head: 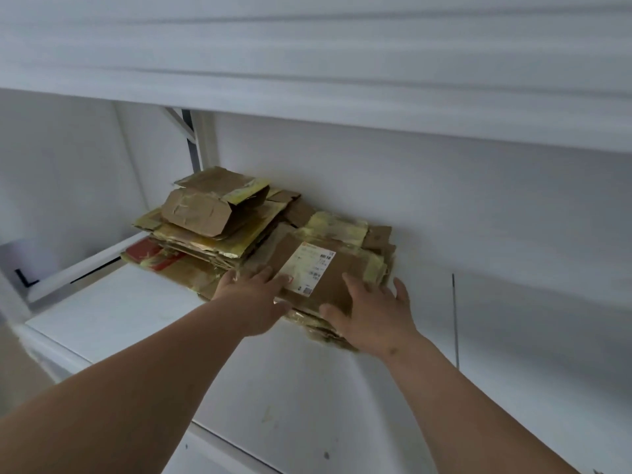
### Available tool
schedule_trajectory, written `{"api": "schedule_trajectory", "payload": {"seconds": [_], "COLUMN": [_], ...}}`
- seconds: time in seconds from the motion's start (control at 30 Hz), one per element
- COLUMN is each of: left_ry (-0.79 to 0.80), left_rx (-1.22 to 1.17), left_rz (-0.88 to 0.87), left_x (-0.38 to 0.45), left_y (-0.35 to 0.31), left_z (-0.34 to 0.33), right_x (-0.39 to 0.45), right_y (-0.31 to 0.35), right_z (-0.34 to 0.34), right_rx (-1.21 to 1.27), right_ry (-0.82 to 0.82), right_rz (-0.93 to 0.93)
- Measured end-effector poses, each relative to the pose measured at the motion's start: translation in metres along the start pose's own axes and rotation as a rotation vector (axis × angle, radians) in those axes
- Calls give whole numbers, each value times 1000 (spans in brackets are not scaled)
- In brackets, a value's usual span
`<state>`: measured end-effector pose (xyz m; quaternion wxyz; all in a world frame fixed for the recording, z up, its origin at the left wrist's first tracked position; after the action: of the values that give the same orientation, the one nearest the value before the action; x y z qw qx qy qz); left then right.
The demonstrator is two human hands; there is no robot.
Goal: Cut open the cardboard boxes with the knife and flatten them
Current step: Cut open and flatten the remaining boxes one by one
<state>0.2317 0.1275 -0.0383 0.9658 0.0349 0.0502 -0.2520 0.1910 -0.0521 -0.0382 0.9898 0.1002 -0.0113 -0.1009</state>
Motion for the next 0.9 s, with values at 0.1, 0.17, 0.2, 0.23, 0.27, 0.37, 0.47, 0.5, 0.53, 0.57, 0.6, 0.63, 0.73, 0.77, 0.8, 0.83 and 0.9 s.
{"api": "schedule_trajectory", "payload": {"seconds": [0.1, 0.17, 0.2, 0.23, 0.27, 0.37, 0.47, 0.5, 0.53, 0.57, 0.6, 0.63, 0.73, 0.77, 0.8, 0.83, 0.9], "left_ry": [93, 113, 118, 112, 95, 6, 13, 18, 13, -4, -35, -84, -221, -235, -238, -238, -251], "left_rx": [8, 3, 7, 16, 37, 63, -83, -145, -191, -198, -162, -105, -48, -67, -86, -101, -99], "left_rz": [11, 21, 30, 41, 50, 91, 152, 177, 200, 215, 224, 230, 214, 205, 199, 198, 191], "left_x": [1, 1, 1, 1, 2, 2, 3, 2, 1, -1, -2, -5, -8, -8, -8, -8, -11], "left_y": [1, 2, 1, 0, -2, -16, -25, -26, -28, -32, -37, -44, -76, -87, -97, -106, -123], "left_z": [-16, -21, -22, -21, -18, -6, -8, -9, -8, -5, 1, 8, 24, 24, 23, 22, 22], "right_x": [-2, -1, 0, 1, 2, 2, -4, -7, -9, -11, -13, -15, -20, -20, -20, -20, -23], "right_y": [-1, -3, -4, -4, -4, -8, -16, -20, -25, -31, -38, -47, -78, -89, -102, -115, -141], "right_z": [-17, -23, -25, -27, -28, -29, -25, -22, -17, -11, -6, -2, 5, 5, 5, 6, 7], "right_rx": [-100, -107, -105, -107, -112, -74, 36, 76, 118, 161, 200, 230, 222, 198, 176, 160, 141], "right_ry": [44, 58, 68, 80, 87, 105, 124, 122, 108, 88, 69, 54, 12, 5, 1, 1, 3], "right_rz": [49, 55, 52, 49, 52, 61, 118, 146, 171, 187, 193, 190, 152, 130, 105, 77, 18]}}
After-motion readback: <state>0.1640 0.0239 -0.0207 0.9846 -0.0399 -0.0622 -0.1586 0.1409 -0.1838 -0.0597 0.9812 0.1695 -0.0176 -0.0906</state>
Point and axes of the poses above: each hand's wrist, its own x-axis towards the middle knuckle, its own z-axis out of the back of the hand, y = z × x, the point moved 9 cm from there along x, towards the middle knuckle, and after that the axes turned 12 degrees about -z, right-handed, at the moved point
